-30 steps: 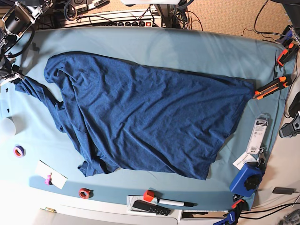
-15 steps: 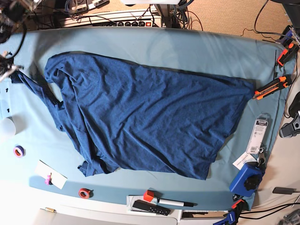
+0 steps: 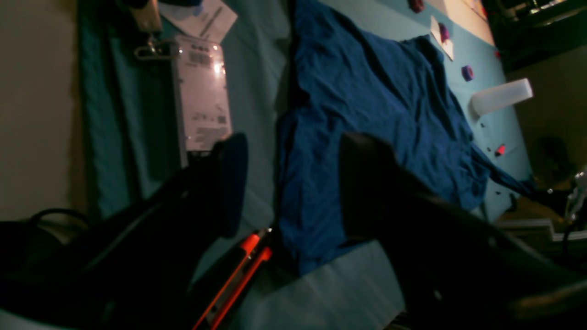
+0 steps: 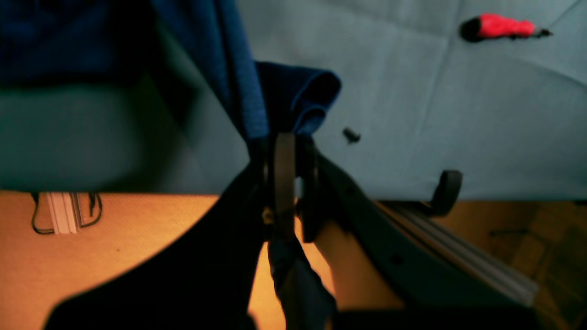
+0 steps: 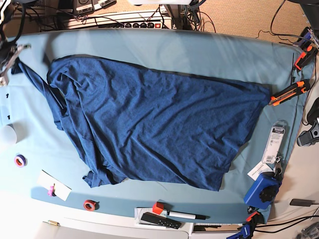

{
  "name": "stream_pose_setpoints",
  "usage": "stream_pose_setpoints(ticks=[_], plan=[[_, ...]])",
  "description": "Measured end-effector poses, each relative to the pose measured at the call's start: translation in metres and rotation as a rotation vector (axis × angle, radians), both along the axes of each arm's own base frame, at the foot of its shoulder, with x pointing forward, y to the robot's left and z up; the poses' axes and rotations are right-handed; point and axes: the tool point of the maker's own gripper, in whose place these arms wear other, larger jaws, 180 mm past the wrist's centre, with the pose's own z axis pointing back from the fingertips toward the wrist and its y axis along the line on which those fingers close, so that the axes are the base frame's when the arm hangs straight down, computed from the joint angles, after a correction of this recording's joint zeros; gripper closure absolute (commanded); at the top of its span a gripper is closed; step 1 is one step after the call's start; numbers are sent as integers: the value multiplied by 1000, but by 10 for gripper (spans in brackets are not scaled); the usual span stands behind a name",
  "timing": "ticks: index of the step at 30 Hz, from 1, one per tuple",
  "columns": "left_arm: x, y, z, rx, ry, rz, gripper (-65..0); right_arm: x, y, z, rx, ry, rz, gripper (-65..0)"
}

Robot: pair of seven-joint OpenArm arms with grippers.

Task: Layout the t-shirt on the table in an organized manner, then fold the t-shirt properly
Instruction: 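Lift the shirt corner with the right gripper, pulling it away from the shirt, then carry the held corner with the right gripper over the shirt toward its middle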

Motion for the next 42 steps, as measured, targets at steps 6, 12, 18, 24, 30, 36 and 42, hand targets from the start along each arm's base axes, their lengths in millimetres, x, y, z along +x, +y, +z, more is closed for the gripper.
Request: stream_pose_setpoints(ticks=[6, 12, 18, 24, 30, 36, 42], plan=[[0, 0, 0, 0, 0, 0, -330, -29, 9, -6, -23, 101, 55, 0], [0, 0, 0, 0, 0, 0, -330, -52, 40, -13, 74, 164, 150, 0], [0, 0, 0, 0, 0, 0, -330, -82, 68, -12, 126, 254, 234, 0], [0, 0, 0, 0, 0, 0, -330, -129, 84, -11, 144, 406, 287, 0], [0, 0, 0, 0, 0, 0, -330, -168, 70, 1, 113, 530, 258, 0], [0, 0, 0, 0, 0, 0, -330, -139, 12, 57, -110, 384, 146, 0], [-1, 3, 2, 13, 0, -1, -330, -125, -33, 130, -340, 235, 35, 0]])
